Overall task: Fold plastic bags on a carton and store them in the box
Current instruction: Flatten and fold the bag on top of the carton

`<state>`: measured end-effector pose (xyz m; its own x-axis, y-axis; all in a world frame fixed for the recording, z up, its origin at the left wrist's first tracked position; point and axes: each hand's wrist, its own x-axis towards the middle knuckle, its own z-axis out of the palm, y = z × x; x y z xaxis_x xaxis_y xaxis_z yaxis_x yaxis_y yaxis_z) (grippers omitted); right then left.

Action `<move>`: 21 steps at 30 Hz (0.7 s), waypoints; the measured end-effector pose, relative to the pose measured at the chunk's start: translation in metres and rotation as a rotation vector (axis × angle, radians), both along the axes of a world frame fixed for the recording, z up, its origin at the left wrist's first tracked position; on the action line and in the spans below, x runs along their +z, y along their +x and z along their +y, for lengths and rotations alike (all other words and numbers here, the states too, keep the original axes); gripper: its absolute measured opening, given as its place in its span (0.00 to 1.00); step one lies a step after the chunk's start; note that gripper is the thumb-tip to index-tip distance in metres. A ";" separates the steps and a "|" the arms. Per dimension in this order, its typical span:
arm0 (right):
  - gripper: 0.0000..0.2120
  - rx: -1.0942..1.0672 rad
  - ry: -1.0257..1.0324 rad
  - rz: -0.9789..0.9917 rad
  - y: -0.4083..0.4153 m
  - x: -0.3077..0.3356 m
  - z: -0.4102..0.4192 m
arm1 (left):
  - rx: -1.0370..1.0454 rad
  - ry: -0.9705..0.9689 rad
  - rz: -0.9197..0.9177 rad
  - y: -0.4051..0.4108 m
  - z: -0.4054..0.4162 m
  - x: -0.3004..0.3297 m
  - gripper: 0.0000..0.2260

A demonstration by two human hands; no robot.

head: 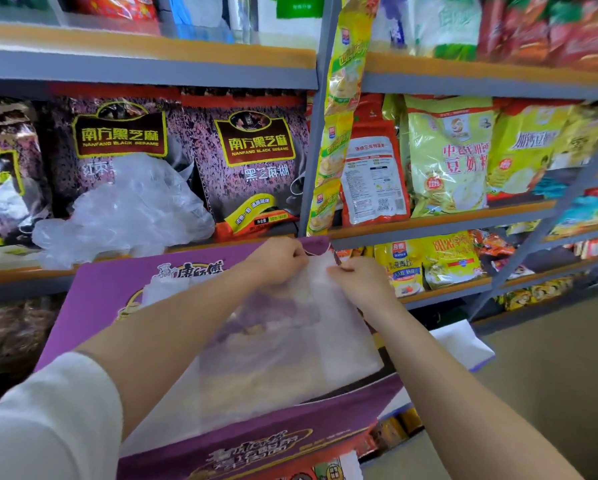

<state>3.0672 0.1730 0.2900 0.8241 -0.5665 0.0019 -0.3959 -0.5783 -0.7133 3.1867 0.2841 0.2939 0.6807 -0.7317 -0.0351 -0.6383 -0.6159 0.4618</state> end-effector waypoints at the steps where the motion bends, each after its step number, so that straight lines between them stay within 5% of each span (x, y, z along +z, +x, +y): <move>1: 0.22 0.007 -0.009 0.046 0.003 0.000 0.002 | 0.029 -0.050 0.025 0.002 0.001 0.001 0.09; 9: 0.19 -0.071 -0.209 0.151 0.025 -0.007 0.020 | 0.135 -0.206 -0.051 0.011 0.004 -0.011 0.08; 14: 0.16 -0.090 -0.363 0.099 0.026 -0.006 0.027 | -0.002 -0.172 -0.383 -0.010 0.026 -0.007 0.24; 16: 0.15 -0.061 -0.365 0.077 0.030 -0.006 0.028 | -0.135 -0.090 -0.307 -0.017 0.037 -0.009 0.33; 21: 0.12 -0.069 -0.373 0.096 0.037 -0.012 0.030 | -0.120 0.082 -0.025 -0.033 0.046 -0.017 0.37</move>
<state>3.1040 0.2033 0.2776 0.7907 -0.5953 0.1428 -0.4974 -0.7607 -0.4172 3.1538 0.3296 0.2771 0.5896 -0.8035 -0.0827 -0.7204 -0.5694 0.3960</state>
